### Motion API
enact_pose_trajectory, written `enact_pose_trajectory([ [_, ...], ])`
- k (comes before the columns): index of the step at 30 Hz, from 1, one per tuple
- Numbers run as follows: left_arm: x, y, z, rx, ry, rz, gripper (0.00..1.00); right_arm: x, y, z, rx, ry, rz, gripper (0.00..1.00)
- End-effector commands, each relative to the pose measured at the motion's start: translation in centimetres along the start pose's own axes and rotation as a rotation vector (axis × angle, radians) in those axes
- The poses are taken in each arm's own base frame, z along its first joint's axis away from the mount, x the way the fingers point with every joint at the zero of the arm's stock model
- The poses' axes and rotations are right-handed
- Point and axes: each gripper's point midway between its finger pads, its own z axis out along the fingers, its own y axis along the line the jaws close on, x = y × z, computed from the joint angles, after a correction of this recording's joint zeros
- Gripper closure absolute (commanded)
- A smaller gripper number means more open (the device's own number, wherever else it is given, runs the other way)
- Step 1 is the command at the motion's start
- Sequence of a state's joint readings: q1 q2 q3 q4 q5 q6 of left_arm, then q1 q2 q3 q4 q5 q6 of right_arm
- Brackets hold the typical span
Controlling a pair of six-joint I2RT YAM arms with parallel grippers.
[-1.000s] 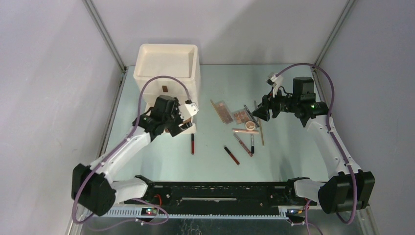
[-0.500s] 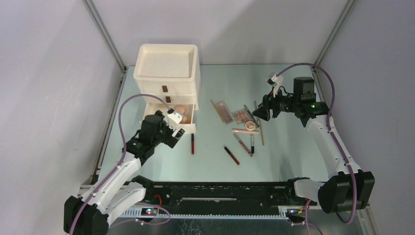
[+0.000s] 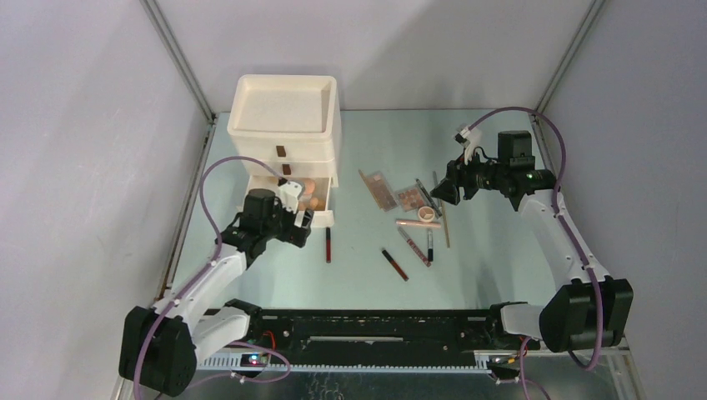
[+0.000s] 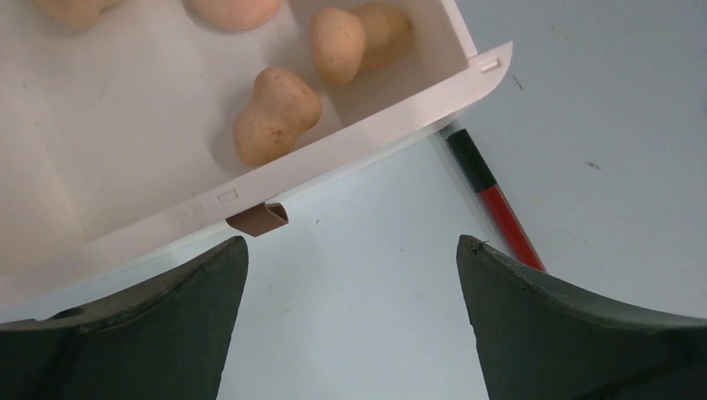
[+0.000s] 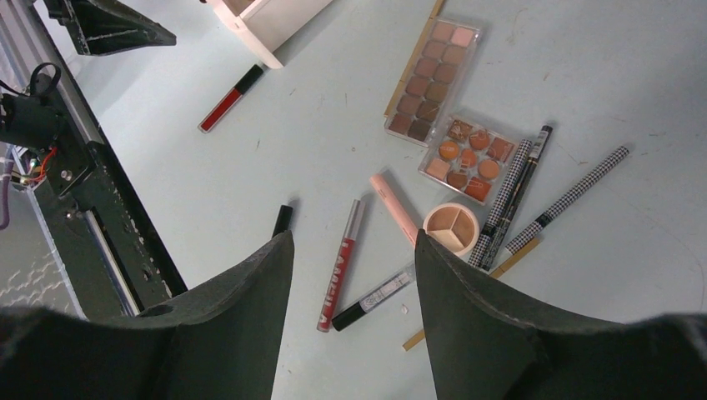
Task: Organize the makeup
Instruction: Place the makeup tool in the drawer, then close the drawer in the storage box.
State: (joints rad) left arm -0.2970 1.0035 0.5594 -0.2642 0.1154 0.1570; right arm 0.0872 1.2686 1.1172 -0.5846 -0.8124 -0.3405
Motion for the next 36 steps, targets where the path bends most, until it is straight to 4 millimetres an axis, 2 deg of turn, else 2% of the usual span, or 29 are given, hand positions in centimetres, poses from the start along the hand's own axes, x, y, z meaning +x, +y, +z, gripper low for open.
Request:
enact_pose_trajectory([
  [1,-3.2,0.8,-0.2,-0.033,-0.062,-0.165,0.00,0.0,-0.5,0.0,0.010,-0.001,-0.028,0.36],
  [16,-3.0,3.4,1.4,-0.165,-0.139,-0.366,0.00,-0.3,-0.2,-0.5,0.011,-0.013,-0.042,0.36],
  [27,-1.4,2.2,2.3,-0.120,-0.081,-0.446,0.00,-0.5,-0.2,-0.8,0.011,-0.023,-0.043,0.35],
  [30,-2.1,1.7,1.7,-0.083,-0.128,-0.413,0.02,-0.5,-0.1,-0.8,0.011,-0.024,-0.044,0.35],
  [34,-2.7,2.0,1.1,-0.091,-0.149,-0.361,0.05,-0.5,-0.2,-0.8,0.011,-0.022,-0.044,0.36],
  [36,-3.2,1.3,0.8,-0.052,-0.164,-0.311,0.07,-0.4,-0.2,-0.7,0.009,-0.020,-0.043,0.35],
])
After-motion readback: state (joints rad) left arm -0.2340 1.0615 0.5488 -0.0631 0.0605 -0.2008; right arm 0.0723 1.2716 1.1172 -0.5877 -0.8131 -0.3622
